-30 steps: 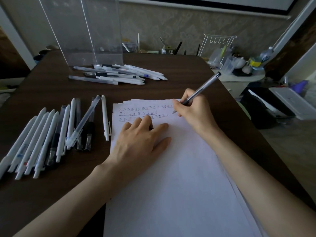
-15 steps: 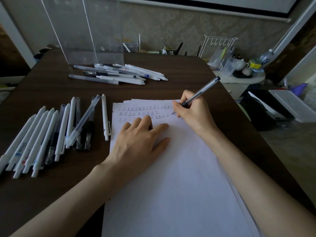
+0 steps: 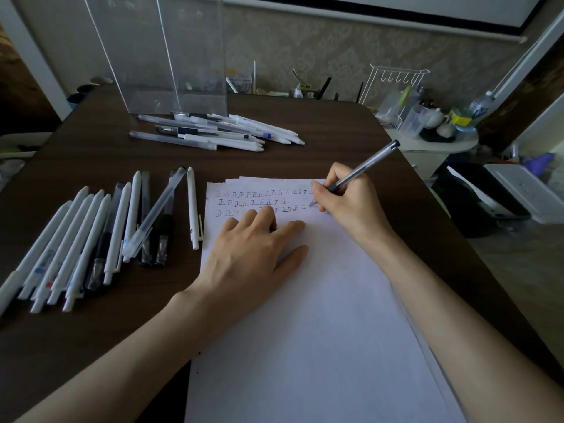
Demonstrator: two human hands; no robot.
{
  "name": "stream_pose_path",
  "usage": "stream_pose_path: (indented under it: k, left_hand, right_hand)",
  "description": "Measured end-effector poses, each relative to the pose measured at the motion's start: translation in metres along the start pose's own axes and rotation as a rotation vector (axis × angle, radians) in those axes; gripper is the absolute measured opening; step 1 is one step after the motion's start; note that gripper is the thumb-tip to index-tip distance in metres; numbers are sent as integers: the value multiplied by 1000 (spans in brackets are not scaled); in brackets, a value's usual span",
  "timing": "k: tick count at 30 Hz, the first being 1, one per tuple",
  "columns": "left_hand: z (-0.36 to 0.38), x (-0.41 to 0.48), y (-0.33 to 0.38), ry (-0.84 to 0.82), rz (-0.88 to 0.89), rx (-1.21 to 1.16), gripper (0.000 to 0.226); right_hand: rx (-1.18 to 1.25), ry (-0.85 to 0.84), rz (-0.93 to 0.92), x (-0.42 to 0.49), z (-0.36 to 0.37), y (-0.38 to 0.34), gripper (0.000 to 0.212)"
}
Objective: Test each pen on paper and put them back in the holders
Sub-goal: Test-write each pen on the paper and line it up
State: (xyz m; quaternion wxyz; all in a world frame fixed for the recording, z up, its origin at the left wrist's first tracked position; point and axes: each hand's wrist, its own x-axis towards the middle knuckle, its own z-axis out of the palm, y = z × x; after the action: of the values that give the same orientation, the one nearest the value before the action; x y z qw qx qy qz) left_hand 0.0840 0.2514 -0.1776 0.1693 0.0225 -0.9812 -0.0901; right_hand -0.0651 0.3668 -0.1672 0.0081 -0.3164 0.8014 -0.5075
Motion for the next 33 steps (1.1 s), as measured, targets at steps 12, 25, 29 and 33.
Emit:
stream_pose_path:
  k: [12, 25, 29, 33]
  left_hand:
    - [-6, -3, 1, -33, -101, -186, 48]
    - [-21, 0, 1, 79, -197, -449, 21]
    - [-19, -1, -1, 131, -123, -462, 20]
    - [-19, -1, 0, 148, -33, -448, 34]
  right_hand:
    - [-28, 27, 35, -1, -1, -4, 35]
    - [750, -317, 97, -21, 0, -42, 34]
    - [611, -307, 96, -25, 0, -46, 34]
    - [562, -290, 125, -26, 3, -49, 38]
